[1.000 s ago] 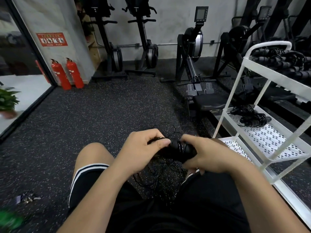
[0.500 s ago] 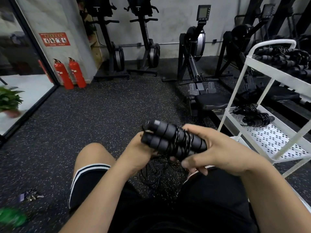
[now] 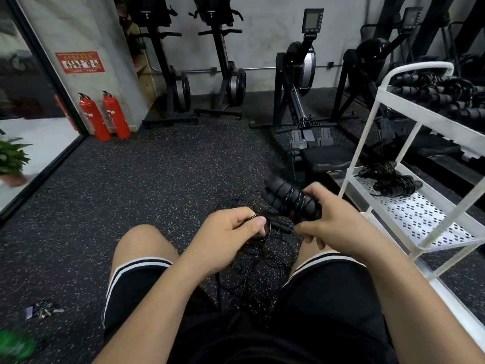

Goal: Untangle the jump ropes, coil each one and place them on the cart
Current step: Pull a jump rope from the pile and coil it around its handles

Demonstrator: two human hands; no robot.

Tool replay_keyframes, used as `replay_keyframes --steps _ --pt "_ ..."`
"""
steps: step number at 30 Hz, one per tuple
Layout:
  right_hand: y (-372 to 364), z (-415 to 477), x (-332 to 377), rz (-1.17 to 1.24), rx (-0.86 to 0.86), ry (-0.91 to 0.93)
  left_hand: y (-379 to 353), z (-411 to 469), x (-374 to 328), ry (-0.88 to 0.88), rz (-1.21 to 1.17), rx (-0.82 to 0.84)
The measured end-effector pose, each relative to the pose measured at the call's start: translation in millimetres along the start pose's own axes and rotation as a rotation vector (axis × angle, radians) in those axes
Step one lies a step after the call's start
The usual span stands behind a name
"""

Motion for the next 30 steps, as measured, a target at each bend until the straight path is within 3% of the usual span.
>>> replay_keyframes --steps 6,9,11,15,19,23,27,30 --pt "-36.1 -18.0 1.6 -0.27 0.553 -0.05 11.0 0.0 1.7 -0.019 -0.068 -0.019" --pt "-46.1 -35.6 19.1 -0.162 0.772 -0.001 18.3 2.0 4.1 -0.06 -0.128 -0.066" --pt "-43.7 -42.6 33.5 0.0 0.811 0.062 21.6 4.3 9.8 -0.071 -0.205 -0.083" --pt "-31.2 -39.3 49.8 0.274 0.673 0.156 14.6 4.6 8.1 -0.04 -0.429 -0.052" --pt "-25.5 -31.2 53.5 0.461 0.501 0.187 4.2 3.0 9.3 0.022 -0.351 -0.099" --pt "-18.1 -21.8 48.7 0.519 0.275 0.195 -12.3 5.0 17.4 0.058 -0.314 -0.032" --pt "-5.5 -10.7 35.7 0.406 0.011 0.176 -18.4 3.4 18.0 0.034 -0.108 0.031" --pt "7.6 -6.7 23.8 0.029 -0.229 0.158 -16.9 0.2 16.7 0.017 -0.015 0.051"
Point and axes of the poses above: each hand's wrist, its own z-axis towards the middle knuckle, its own y-axis out of the back of the hand, x = y × z, the point moved 6 cm from there along z, towards the middle knuckle, and after that the axes turned 3 degrees about y, right-handed, at the moved point
